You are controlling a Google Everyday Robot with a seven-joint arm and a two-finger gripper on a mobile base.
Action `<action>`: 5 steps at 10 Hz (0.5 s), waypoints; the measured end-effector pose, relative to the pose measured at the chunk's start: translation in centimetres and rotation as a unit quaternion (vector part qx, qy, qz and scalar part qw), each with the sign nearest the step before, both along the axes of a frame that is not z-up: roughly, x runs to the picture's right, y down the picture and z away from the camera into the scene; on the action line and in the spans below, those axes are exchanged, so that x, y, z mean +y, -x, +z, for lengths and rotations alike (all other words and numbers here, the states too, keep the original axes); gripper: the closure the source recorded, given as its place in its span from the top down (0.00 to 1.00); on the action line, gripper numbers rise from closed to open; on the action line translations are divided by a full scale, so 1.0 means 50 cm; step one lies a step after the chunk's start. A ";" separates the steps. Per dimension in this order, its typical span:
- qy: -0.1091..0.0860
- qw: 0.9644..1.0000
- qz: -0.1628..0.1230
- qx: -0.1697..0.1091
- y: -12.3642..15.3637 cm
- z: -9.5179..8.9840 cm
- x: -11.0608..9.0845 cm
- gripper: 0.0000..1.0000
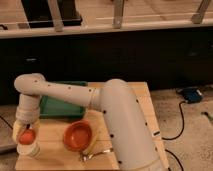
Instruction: Place apple in paper cup
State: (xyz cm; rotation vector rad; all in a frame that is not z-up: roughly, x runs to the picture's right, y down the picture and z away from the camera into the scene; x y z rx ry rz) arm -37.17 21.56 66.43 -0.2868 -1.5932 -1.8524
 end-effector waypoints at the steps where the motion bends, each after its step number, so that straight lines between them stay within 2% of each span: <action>1: 0.003 1.000 0.000 -0.002 0.000 0.000 0.000 0.55; 5: 0.008 1.000 0.000 -0.006 -0.002 -0.001 -0.001 0.55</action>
